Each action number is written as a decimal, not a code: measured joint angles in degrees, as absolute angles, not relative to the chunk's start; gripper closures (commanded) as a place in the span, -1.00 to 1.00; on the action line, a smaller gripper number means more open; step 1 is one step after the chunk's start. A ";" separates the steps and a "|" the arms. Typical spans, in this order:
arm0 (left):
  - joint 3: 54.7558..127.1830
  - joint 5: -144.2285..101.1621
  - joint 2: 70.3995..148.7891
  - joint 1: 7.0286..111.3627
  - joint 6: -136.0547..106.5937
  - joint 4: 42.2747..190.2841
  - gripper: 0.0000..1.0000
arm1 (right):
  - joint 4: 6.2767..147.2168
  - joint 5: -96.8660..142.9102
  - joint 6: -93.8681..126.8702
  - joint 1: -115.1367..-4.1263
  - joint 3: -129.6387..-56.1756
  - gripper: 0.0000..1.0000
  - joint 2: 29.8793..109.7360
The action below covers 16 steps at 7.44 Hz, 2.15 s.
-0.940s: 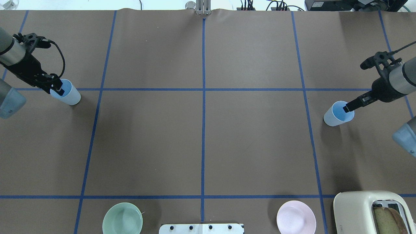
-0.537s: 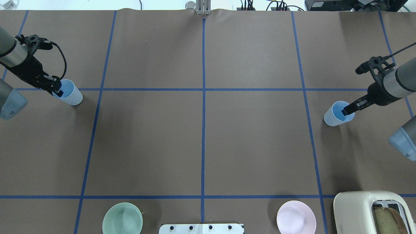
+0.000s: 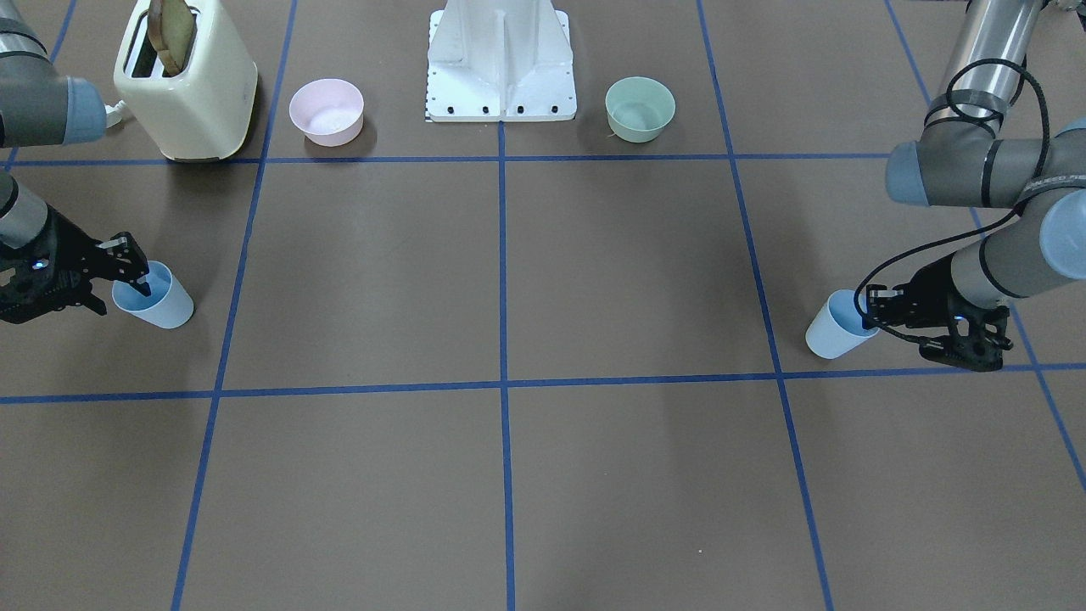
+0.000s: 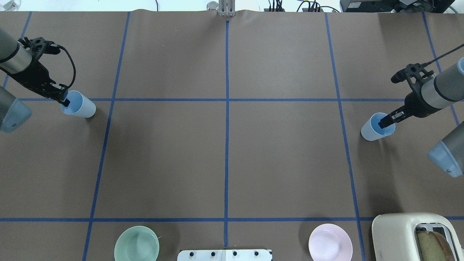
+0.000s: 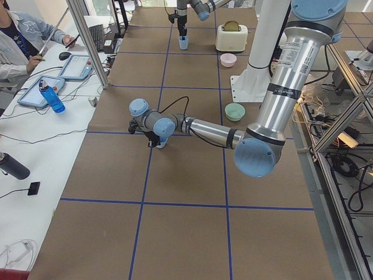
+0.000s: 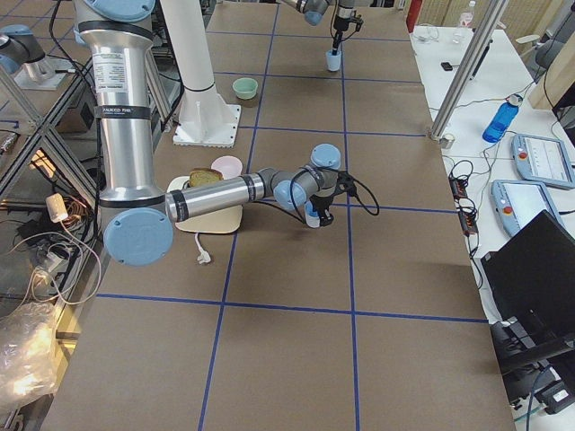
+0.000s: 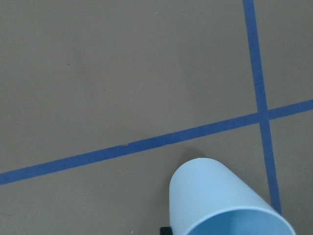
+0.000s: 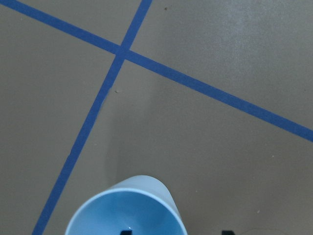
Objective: Stack blue cups with both arms
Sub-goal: 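Close both grippers on the rims of the two blue cups, then carry the left cup toward the table centre while the right gripper lifts its cup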
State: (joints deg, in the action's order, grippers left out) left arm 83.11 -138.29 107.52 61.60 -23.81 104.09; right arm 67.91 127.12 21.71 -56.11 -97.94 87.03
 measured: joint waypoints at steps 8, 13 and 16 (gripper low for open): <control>85.75 -139.01 113.74 61.57 -36.79 102.01 1.00 | 71.25 127.38 21.30 -57.53 -97.85 0.74 86.08; 89.12 -137.16 124.26 53.63 -54.32 94.27 1.00 | 82.63 130.02 21.10 -61.00 -99.67 0.73 79.08; 86.02 -133.57 130.78 48.13 -60.95 94.11 1.00 | 92.99 131.28 21.60 -61.69 -100.35 0.73 70.72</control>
